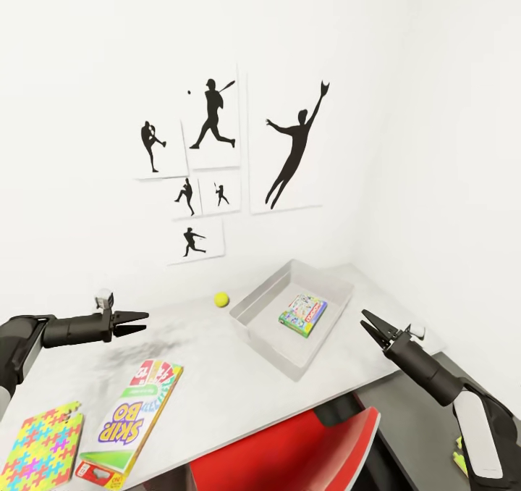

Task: Put all the toys in the child's room - the three board games (two on the bed and one on the table), the two jigsaw puzzles on the table, and the tennis ball on the table - inside the toy box on the table in the child's room.

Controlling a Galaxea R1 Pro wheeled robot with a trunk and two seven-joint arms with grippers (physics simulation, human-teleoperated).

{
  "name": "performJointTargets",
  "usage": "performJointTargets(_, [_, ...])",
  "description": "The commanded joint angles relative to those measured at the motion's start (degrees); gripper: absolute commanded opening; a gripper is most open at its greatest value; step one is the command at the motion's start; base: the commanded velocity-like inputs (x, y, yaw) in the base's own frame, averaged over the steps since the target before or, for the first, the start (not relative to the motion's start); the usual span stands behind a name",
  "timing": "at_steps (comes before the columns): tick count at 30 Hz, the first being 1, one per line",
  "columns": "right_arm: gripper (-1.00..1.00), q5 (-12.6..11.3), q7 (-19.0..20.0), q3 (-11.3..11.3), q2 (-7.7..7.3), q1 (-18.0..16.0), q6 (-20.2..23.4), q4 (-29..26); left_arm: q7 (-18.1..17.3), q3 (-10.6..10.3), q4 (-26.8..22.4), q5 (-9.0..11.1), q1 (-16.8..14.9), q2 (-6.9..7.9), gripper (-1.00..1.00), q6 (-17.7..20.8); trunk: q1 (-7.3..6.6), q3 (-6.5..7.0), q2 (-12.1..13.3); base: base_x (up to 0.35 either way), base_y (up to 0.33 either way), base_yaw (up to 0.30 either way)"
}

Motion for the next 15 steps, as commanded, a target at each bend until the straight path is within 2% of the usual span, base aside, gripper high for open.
performJointTargets(1, [1.0,-0.1,0.1,0.0,0.02,-0.1,0.3,0.0,-0.3,0.0,0.0,-0.2,-0.1,0.01,1.0,0.6,0.04,-0.05,-0.1,-0.032,0.0,0.0])
performJointTargets(6, [1.0,-0.1,0.2,-0.1,0.06,-0.1,0.3,0.1,-0.3,0.0,0.0,-0.2,0.0,0.12,1.0,0.6,0.04,0.38,-0.1,-0.116,0.0,0.0])
performJointTargets(15, [1.0,-0.1,0.3,-0.1,0.07,-0.1,0.2,0.2,-0.3,0.1,0.0,-0.2,0.0,0.14,1.0,0.6,0.04,1.23,-0.1,-0.242,0.0,0.0])
